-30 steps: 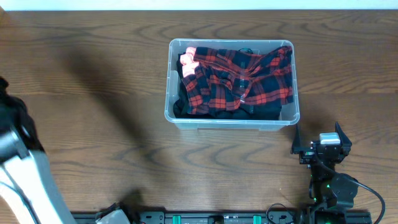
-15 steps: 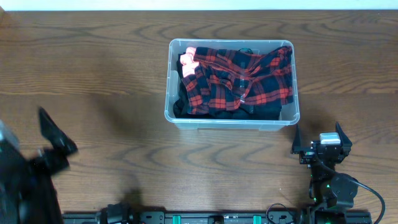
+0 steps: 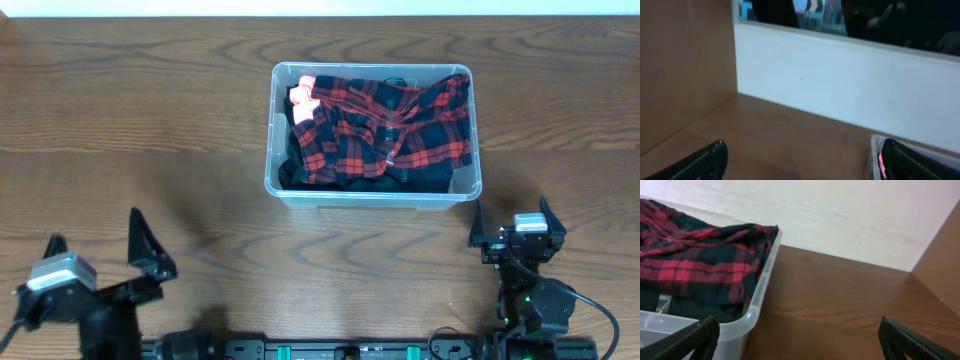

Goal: Pack container

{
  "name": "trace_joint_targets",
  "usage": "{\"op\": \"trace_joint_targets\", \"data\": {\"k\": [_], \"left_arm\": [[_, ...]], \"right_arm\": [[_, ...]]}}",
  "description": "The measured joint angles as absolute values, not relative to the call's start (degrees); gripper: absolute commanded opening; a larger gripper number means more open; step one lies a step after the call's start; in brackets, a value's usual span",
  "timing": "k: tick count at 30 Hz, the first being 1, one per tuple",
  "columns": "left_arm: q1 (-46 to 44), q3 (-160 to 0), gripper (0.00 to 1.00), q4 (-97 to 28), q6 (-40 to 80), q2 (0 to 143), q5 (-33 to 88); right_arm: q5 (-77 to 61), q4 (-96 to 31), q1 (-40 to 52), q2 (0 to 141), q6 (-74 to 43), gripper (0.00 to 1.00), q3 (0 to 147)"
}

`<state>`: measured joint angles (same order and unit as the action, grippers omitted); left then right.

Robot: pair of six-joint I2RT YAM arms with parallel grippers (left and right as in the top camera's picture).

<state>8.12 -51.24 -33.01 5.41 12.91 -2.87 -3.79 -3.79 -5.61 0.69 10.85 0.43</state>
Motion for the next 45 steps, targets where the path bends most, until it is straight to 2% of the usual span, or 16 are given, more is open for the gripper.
{"op": "trace_joint_targets", "data": {"k": [10, 14, 26, 45], "left_arm": [[7.77, -20.51, 0.98, -1.89, 6.20, 4.67, -2.50], [6.44, -13.26, 0.98, 4.43, 6.22, 2.28, -2.28], [2.13, -6.76, 0.98, 9.26, 7.29, 0.73, -2.02], [2.13, -0.75, 0.98, 12.38, 13.37, 0.64, -1.87]], "right_arm": [[-3.77, -3.81, -5.61, 0.69, 10.85, 0.99, 0.43], [-3.77, -3.81, -5.61, 0.69, 10.85, 0.99, 0.43], [-3.77, -3.79, -5.61, 0.69, 10.85, 0.99, 0.43], [-3.77, -3.79, -5.61, 0.69, 10.85, 0.99, 0.43]]}}
